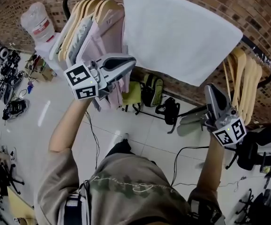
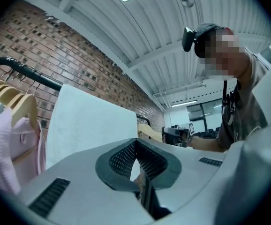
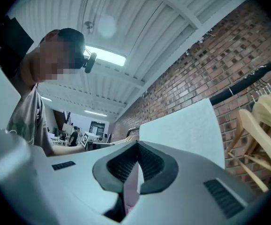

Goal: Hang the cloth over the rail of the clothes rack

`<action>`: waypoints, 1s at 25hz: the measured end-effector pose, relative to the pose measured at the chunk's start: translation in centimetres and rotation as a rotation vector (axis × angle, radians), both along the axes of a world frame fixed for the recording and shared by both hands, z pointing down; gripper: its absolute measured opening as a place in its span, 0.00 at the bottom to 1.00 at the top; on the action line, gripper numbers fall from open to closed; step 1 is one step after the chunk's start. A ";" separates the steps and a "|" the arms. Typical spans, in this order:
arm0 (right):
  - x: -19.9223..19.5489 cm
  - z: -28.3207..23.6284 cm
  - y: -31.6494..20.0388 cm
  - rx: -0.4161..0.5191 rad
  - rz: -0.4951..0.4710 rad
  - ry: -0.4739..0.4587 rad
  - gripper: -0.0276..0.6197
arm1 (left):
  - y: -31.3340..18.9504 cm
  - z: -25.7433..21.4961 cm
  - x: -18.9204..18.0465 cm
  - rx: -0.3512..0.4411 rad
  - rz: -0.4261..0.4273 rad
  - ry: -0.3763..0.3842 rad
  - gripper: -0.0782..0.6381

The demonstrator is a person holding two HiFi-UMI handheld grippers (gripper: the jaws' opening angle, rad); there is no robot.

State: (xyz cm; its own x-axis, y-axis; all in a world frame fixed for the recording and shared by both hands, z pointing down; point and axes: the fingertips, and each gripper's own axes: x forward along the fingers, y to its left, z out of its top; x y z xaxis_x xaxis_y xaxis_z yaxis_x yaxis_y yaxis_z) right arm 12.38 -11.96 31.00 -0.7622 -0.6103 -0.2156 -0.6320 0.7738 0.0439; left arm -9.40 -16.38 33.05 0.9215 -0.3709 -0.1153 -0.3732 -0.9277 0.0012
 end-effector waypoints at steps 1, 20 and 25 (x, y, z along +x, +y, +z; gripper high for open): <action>0.2 -0.2 0.8 0.003 -0.006 -0.020 0.05 | 0.9 -0.2 0.4 -0.006 0.001 0.006 0.12; -3.3 1.5 12.6 -0.018 -0.037 -0.002 0.05 | 13.8 1.5 3.0 -0.060 -0.067 -0.014 0.12; -4.8 2.6 13.5 -0.040 -0.034 -0.014 0.05 | 15.3 1.6 1.9 -0.042 -0.057 -0.008 0.12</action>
